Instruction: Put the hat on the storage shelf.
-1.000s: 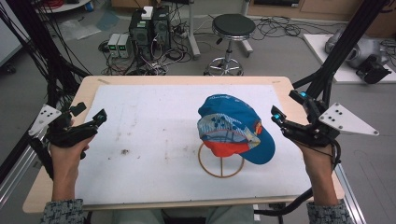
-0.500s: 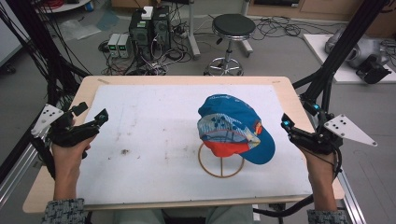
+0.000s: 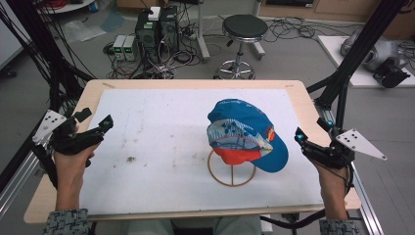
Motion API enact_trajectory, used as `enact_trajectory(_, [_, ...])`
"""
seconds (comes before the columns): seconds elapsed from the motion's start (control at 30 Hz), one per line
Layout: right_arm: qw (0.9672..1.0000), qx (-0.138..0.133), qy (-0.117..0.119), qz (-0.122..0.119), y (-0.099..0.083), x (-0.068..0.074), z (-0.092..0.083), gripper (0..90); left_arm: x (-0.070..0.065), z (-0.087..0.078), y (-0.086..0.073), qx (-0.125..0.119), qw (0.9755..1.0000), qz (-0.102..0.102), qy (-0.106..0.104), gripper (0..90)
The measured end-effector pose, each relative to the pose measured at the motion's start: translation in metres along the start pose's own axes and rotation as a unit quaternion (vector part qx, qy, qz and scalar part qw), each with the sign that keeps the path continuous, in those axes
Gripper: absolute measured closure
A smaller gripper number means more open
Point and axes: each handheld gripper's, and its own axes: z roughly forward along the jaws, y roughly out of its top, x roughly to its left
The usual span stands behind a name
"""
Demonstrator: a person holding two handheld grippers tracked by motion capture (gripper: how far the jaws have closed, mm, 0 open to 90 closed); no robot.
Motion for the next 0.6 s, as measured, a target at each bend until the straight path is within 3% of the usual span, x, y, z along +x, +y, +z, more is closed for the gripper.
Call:
enact_trajectory(0.37, [0.9992, 0.024, -0.020, 0.025, -0.022, -0.011, -0.003, 19.5, 0.001, 0.001, -0.002, 0.003, 1.0000, 0.002, 0.002, 14.6])
enact_trajectory(0.6, [0.9988, 0.035, -0.021, 0.027, -0.036, -0.016, -0.002, 19.5, 0.002, 0.001, -0.003, 0.006, 1.0000, 0.000, 0.004, 14.6])
